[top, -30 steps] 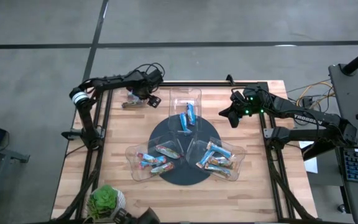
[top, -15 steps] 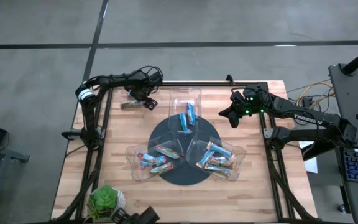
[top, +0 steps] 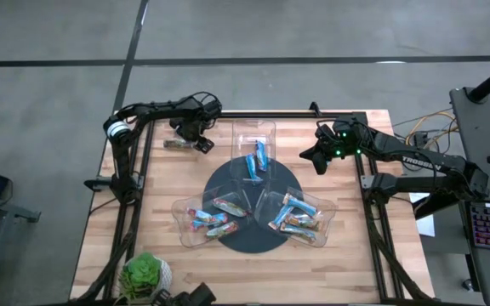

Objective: Pick and place Granola Bars by type
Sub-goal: Put the blue snack into the top transparent bin

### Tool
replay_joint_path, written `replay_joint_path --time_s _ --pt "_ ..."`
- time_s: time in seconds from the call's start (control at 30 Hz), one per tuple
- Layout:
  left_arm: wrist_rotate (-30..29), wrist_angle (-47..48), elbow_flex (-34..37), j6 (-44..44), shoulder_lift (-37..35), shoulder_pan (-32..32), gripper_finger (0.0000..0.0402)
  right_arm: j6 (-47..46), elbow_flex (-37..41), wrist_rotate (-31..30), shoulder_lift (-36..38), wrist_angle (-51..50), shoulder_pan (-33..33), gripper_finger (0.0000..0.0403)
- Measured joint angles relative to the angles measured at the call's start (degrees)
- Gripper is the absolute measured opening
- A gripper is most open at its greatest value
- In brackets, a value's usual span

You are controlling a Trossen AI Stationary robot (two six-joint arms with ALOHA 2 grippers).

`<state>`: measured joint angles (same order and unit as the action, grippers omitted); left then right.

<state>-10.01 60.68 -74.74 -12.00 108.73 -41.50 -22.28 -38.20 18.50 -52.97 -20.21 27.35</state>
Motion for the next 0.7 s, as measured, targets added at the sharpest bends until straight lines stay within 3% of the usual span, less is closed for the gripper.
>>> replay_joint_path --time_s 0.2,0.43,0.7 --pt "9.08 -0.06 0.02 -2.56 0.0 0.31 0.024 0.0 0.0 -0.01 0.0 0.0 0.0 0.0008" --pt "9.26 0.52 -1.51 -4.09 -0.64 1.44 0.024 0.21 0.0 -0.04 0.0 0.0 0.0 0.0008" --pt "8.85 3.35 -8.98 -5.71 -2.84 2.17 0.024 0.4 0.03 -0.14 -0.02 0.0 0.04 0.0008"
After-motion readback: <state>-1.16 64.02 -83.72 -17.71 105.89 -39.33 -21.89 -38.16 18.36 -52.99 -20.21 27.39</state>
